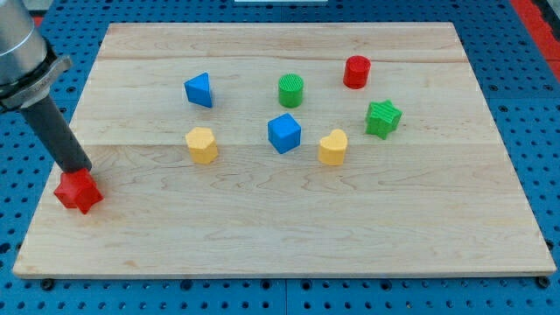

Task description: Point your arm towards the red circle

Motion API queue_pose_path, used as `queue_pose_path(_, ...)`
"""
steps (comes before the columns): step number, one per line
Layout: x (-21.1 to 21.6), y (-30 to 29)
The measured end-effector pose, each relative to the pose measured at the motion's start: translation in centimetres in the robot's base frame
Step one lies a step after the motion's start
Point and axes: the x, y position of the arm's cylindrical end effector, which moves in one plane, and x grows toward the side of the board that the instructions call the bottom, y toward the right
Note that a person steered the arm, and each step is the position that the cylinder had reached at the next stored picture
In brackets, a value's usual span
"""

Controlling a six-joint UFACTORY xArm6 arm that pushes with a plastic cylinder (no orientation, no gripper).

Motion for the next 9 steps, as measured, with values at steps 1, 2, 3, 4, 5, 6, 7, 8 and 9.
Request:
queue_pose_path(1, 1.1, 0.0)
queue_pose_path(2, 2.1, 0.0)
queue_pose_path(3, 2.6, 0.0)
queue_pose_path(4, 2.6, 0.0)
queue_pose_path(5, 1.7, -0.6)
queue_pose_path(6, -3.7, -2.9)
queue_pose_path(7, -11.0, -5.1)
queue_pose_path(8, -18.3, -4.1)
queue_pose_path(9, -24.7, 3.8)
